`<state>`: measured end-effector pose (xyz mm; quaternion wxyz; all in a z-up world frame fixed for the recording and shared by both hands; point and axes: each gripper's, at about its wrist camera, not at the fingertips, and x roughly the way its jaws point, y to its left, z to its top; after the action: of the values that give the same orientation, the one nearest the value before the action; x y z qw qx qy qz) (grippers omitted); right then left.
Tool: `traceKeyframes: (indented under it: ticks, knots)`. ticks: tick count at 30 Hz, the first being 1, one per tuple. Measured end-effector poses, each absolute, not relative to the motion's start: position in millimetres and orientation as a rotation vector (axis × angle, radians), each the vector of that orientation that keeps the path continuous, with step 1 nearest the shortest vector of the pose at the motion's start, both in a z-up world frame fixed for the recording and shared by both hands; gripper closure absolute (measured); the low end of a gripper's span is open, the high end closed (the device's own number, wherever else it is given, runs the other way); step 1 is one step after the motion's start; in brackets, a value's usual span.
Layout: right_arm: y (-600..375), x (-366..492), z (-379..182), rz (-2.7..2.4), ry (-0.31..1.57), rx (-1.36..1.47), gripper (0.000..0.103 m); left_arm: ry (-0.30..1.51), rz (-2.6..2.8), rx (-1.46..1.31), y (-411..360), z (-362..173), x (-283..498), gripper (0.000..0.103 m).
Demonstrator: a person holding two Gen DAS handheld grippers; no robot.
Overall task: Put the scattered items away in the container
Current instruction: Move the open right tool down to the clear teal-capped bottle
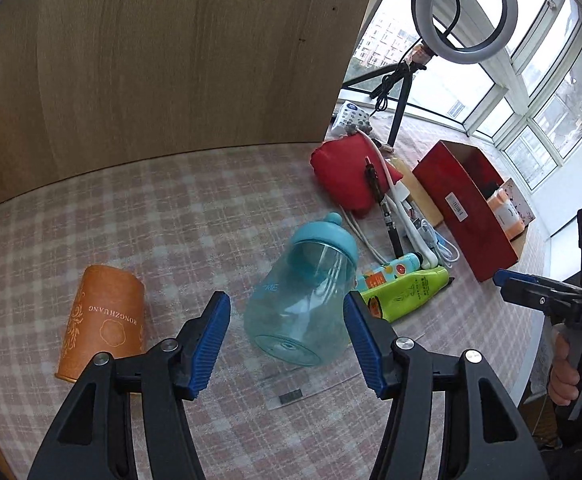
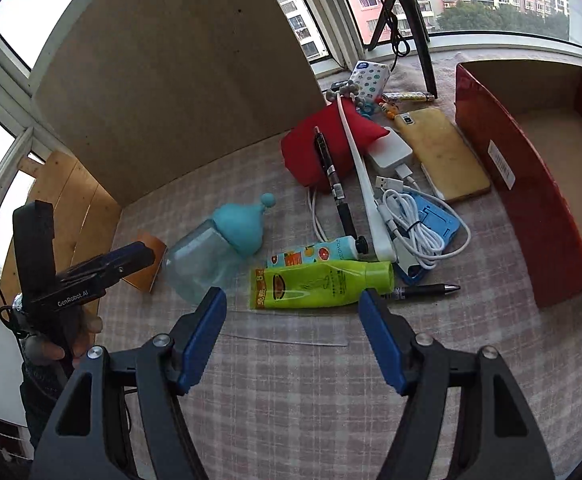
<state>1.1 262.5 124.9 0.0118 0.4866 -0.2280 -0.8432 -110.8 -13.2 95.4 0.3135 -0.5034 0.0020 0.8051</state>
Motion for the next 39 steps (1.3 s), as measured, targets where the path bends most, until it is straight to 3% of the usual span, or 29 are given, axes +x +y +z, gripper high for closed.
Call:
traceKeyframes:
  ticks: [11,25,27,29,31,39]
  knots:
    - [330,23,80,-2.689,-0.942,1.694,0.036,0.038,2.08,-1.346,6,71,-98,0.045]
    - [340,35,74,-2.692,-0.982,1.697,0.037,0.043,2.075,-1.359,9,68,-96,0.042]
    - [338,33,75,-2.685,-0.984,1.681,0.043,0.049,2.073,-1.359,10,68,-96,0.042]
    - [332,29,75,-2.667,-0.961,1.677,0.059,0.052,2.07,-1.36,10,68,-96,0.041]
    - [324,23,76,-2.647,-0.926,1.672,0.067,0.048,2.067,-1.362,10,68,-97,0.041]
    - [275,-9,89,-2.584,-0.74,1.613,0.068,0.038,2.07,-1.346,6,77,-101,0.043]
